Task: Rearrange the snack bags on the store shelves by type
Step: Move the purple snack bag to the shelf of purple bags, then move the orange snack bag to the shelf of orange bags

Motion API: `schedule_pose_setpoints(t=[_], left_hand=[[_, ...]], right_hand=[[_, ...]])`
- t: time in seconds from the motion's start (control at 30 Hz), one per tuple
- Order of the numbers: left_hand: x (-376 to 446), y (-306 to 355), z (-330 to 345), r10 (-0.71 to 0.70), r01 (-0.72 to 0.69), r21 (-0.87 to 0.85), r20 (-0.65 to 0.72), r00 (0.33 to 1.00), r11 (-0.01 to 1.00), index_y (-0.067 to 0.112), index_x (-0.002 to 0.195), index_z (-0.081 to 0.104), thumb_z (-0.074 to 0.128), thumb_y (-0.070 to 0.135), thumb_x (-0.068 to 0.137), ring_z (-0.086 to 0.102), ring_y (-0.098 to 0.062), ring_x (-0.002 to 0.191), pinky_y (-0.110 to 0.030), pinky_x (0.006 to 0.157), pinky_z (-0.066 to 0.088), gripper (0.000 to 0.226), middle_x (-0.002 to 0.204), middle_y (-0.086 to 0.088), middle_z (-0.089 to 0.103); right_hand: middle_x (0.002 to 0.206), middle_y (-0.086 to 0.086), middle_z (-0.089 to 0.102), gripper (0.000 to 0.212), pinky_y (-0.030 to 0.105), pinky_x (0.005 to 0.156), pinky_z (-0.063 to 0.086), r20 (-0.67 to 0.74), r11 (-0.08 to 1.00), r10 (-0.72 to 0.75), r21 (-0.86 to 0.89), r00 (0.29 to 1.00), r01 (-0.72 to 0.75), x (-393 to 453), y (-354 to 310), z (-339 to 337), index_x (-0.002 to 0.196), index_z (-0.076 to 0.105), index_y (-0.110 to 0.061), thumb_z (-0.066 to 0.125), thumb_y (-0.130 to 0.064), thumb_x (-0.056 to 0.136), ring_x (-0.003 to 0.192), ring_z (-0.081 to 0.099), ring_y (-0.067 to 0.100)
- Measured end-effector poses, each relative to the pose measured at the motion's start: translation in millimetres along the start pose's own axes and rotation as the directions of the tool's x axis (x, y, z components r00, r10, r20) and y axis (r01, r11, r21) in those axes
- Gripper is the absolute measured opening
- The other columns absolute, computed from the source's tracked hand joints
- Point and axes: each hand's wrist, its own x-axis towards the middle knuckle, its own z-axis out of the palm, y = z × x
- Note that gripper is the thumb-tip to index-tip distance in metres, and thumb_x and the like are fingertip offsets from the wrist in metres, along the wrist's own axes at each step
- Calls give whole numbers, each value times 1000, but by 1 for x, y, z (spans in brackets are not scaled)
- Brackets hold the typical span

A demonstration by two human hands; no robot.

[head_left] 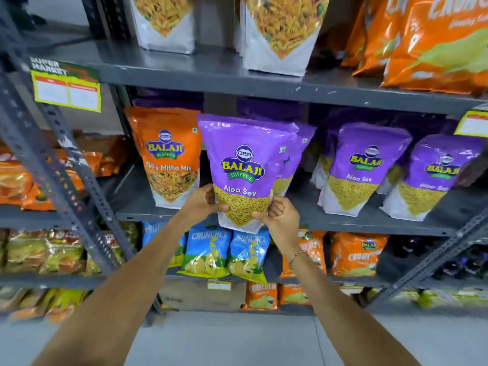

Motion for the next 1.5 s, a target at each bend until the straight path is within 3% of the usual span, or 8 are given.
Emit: schedule_pose_setpoints(t=[0.3, 0.57, 0.67, 1.0, 1.1, 1.17, 1.3, 1.5], left_hand=[[32, -27, -24, -45, 39, 79, 78, 996, 996, 6, 135, 38, 63, -2, 82, 53, -20, 115, -16, 88, 50, 59, 125, -7, 55], [52, -41, -44, 6, -39, 186, 178, 984, 982, 18, 146, 23, 49, -4, 89, 45, -15, 128, -31, 108, 34, 66, 137, -5, 52], [44, -39, -52, -6, -30, 175, 203, 979, 984, 18, 145, 25, 47, 3, 93, 41, -7, 125, -23, 101, 33, 59, 136, 0, 49], [22, -78, -136, -260, 243, 103, 213, 942, 965, 4, 89, 67, 65, 17, 85, 71, -9, 66, -22, 69, 60, 14, 93, -21, 71], [20, -77, -165, -282, 266, 246, 30, 959, 932, 9, 67, 68, 69, 26, 82, 69, -10, 56, -18, 57, 58, 22, 70, -15, 70], [26, -81, -181, -261, 288, 367, -122, 957, 884, 2, 67, 68, 69, 35, 79, 71, -21, 65, -27, 64, 60, 36, 72, -19, 72], [41, -90, -189, -271, 345, 401, -233, 934, 849, 2, 125, 41, 71, 47, 72, 56, -34, 116, -44, 94, 45, 75, 131, -21, 56], [46, -97, -180, -285, 297, 185, -91, 954, 937, 13, 145, 8, 83, 42, 60, 28, -30, 140, -49, 112, 30, 116, 154, -9, 26]], right_hand=[[86, 10, 71, 42, 49, 76, 55, -244, 996, 2, -88, 970, -24, -6, 40, 61, 80, 53, -30, 87, -27, 56, 84, 67, 26], [82, 0, 62, 42, 17, 72, 49, -410, 997, -34, -77, 911, 2, -11, 38, 112, 87, 54, -14, 87, -16, 60, 79, 57, 21], [93, 2, 62, 44, 30, 81, 49, -449, 994, -76, -107, 890, 31, -11, 33, 128, 93, 56, -5, 86, -17, 62, 88, 57, 18], [105, 19, 55, 56, 28, 87, 44, -484, 962, -183, -267, 855, 55, 9, 36, 167, 104, 51, 7, 82, -23, 68, 101, 52, 32], [113, 29, 49, 68, 2, 85, 31, -558, 944, -269, -313, 785, 102, 2, 35, 175, 112, 48, 11, 84, -19, 63, 106, 40, 24], [114, 25, 46, 70, 12, 85, 34, -619, 937, -318, -323, 718, 136, -12, 36, 187, 118, 45, 7, 82, -20, 66, 104, 39, 23], [115, 7, 45, 45, 22, 90, 42, -208, 896, -374, -332, 904, 295, -24, 33, 216, 120, 47, -9, 70, -19, 82, 104, 47, 17], [153, 13, 28, 101, 40, 116, 26, 166, 909, 152, -411, 974, -72, 42, 7, 232, 147, -4, -5, 71, -11, 80, 141, 29, 28]])
